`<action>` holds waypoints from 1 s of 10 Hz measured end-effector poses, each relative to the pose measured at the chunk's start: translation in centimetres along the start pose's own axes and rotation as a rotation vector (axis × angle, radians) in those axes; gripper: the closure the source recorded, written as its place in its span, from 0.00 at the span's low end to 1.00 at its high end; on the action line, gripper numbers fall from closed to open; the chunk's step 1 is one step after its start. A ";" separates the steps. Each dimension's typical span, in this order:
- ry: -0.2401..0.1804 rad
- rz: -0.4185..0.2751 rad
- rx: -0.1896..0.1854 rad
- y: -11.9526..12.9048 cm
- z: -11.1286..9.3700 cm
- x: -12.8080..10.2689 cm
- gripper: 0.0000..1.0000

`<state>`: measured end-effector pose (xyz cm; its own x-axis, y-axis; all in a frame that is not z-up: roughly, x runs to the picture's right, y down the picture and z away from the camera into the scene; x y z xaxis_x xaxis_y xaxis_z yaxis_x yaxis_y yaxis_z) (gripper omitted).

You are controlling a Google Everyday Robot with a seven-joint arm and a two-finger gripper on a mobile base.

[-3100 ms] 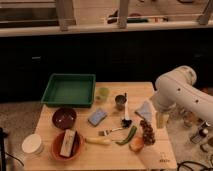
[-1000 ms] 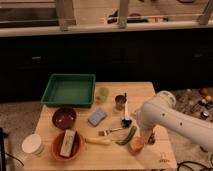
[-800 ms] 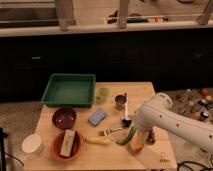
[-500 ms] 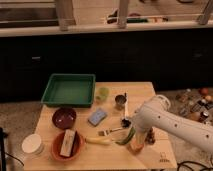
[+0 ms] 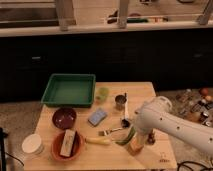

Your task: Place apple in plastic cup

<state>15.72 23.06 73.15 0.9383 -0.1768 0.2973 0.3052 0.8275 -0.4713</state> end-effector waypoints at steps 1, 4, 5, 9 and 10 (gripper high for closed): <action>-0.011 -0.004 0.006 0.3 0.0 0.1 0.20; -0.037 -0.030 0.017 1.5 0.9 -0.2 0.20; -0.050 -0.031 0.023 2.0 1.2 0.1 0.20; -0.098 -0.052 0.019 2.9 2.5 0.1 0.20; -0.108 -0.058 0.017 2.9 2.8 0.0 0.20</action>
<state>16.16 26.89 74.09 0.8958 -0.1675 0.4117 0.3554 0.8263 -0.4370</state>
